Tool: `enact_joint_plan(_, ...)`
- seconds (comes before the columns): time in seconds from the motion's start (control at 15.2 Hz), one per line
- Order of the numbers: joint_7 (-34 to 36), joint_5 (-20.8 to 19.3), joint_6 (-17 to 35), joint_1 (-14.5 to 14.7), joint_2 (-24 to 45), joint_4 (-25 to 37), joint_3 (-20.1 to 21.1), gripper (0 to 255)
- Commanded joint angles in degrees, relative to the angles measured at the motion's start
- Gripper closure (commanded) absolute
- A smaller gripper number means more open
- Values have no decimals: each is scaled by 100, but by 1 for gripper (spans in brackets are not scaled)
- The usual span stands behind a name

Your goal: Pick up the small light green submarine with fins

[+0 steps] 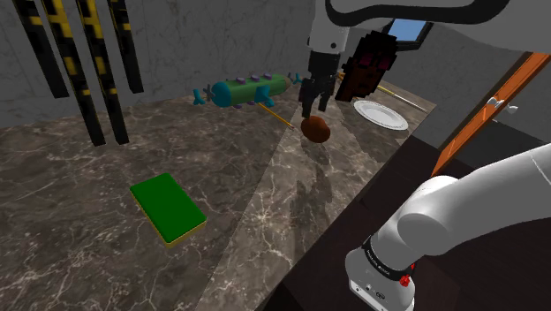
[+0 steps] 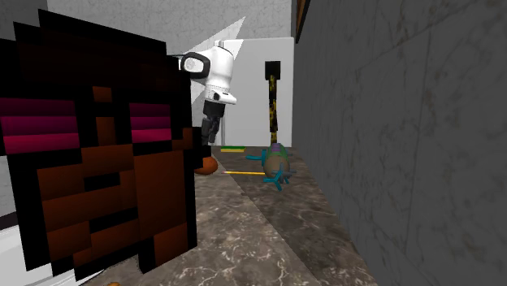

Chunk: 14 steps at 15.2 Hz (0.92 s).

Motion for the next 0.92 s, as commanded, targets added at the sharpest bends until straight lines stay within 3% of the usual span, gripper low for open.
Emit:
enact_joint_plan(0.0,36,-61,41,-8,471,441,37,0)
enact_joint_plan(0.4,151,-284,5,-9,1849,1880,121,0)
enact_joint_plan(0.86,268,-584,-403,73,3486,3941,172,0)
